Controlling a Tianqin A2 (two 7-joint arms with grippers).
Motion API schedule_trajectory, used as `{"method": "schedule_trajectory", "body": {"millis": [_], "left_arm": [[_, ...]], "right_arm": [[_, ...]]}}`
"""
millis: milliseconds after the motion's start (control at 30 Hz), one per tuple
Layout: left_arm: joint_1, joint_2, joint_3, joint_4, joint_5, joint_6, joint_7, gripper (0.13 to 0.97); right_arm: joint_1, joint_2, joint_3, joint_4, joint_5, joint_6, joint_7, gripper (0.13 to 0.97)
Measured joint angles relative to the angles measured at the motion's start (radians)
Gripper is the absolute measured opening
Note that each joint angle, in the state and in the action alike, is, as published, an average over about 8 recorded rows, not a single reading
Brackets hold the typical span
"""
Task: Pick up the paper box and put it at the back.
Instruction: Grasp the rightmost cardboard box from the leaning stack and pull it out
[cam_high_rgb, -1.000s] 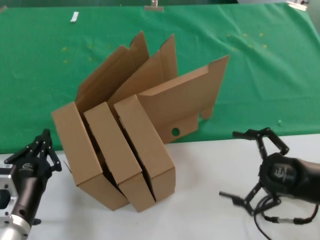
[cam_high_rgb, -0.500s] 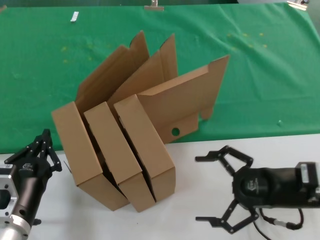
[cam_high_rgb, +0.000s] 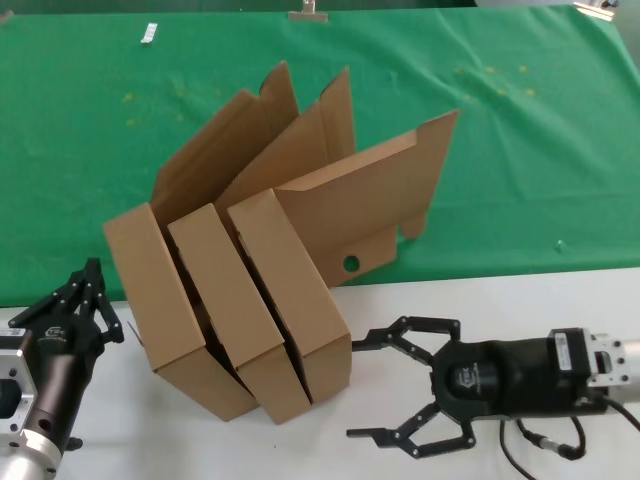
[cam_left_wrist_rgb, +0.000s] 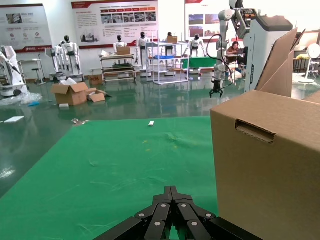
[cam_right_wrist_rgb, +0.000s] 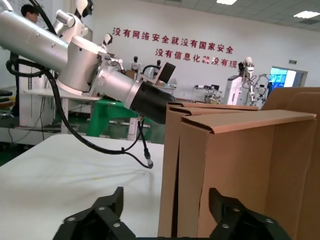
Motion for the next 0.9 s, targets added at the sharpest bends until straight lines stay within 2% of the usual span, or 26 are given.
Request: {"method": "schedule_trajectory", "body": {"millis": [300, 467, 567, 700, 767, 900], "left_arm": [[0.0, 0.0, 0.0, 0.0, 0.0, 0.0, 0.0, 0.179], [0.0, 0.0, 0.0, 0.0, 0.0, 0.0, 0.0, 0.241], [0.0, 0.0, 0.0, 0.0, 0.0, 0.0, 0.0, 0.278], [0.0, 0.0, 0.0, 0.0, 0.0, 0.0, 0.0, 0.278], [0.0, 0.0, 0.0, 0.0, 0.0, 0.0, 0.0, 0.319], [0.0, 0.0, 0.0, 0.0, 0.0, 0.0, 0.0, 0.402]], "right_arm": [[0.004, -0.035, -0.005, -0.033, -0.015, 0.0, -0.013, 0.5], [0.009, -0.041, 0.003, -0.045, -0.027, 0.0, -0.023, 0.373], [0.012, -0.038, 0.008, -0.049, -0.032, 0.0, -0.028, 0.339], [0.014, -0.029, 0.016, -0.049, -0.036, 0.0, -0.033, 0.27], [0.012, -0.026, 0.022, -0.049, -0.038, 0.0, -0.036, 0.235], [0.006, -0.022, 0.04, -0.05, -0.044, 0.0, -0.041, 0.235]]}}
